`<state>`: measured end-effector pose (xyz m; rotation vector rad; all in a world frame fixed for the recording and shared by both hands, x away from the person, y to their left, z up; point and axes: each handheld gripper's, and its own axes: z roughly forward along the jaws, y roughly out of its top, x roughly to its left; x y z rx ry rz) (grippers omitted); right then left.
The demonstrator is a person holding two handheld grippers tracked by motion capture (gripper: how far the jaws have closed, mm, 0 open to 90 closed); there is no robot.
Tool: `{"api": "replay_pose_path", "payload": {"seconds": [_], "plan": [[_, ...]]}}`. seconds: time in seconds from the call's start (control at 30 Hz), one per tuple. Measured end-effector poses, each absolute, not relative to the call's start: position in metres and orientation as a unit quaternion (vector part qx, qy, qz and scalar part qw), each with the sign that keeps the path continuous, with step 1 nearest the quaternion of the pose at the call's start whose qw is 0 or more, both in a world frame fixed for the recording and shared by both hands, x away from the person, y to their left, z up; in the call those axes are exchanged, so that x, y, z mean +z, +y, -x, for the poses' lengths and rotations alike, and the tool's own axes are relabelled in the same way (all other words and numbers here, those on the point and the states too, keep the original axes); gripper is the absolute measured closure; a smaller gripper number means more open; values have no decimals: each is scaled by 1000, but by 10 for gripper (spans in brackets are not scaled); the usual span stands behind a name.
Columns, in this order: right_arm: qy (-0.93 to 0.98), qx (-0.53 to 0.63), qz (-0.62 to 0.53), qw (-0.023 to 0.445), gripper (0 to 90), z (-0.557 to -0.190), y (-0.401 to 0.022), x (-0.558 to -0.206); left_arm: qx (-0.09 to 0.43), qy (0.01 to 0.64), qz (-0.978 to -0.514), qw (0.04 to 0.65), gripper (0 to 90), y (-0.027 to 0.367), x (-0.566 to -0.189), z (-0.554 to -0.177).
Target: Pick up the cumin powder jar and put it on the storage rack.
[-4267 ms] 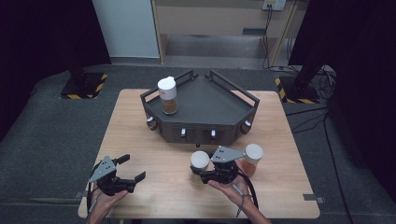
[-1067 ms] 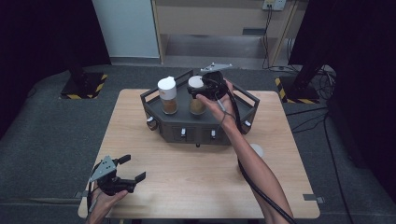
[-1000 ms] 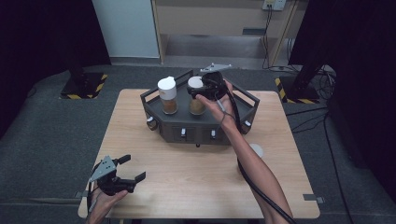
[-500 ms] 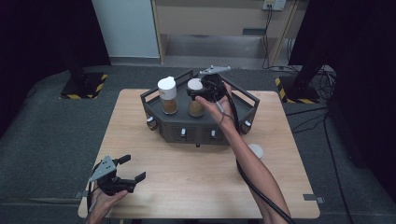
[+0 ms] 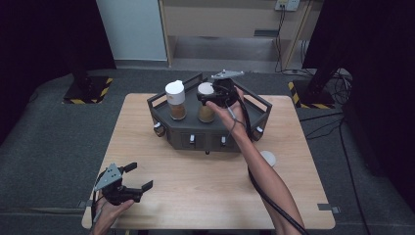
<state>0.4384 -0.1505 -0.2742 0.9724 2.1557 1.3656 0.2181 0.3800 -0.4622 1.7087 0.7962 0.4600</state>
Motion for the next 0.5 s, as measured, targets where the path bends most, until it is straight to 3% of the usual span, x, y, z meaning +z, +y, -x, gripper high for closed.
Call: {"api": "replay_pose_path", "payload": {"seconds": [0.07, 0.33, 0.5], "plan": [[772, 491, -348, 203, 323, -438, -151, -275, 196, 338, -728, 564, 24, 380, -462, -218], [758, 510, -338, 226, 137, -426, -155, -274, 197, 338, -728, 564, 23, 380, -462, -218], [754, 515, -331, 236, 107, -418, -163, -264, 198, 338, -728, 563, 23, 380, -461, -218]]}}
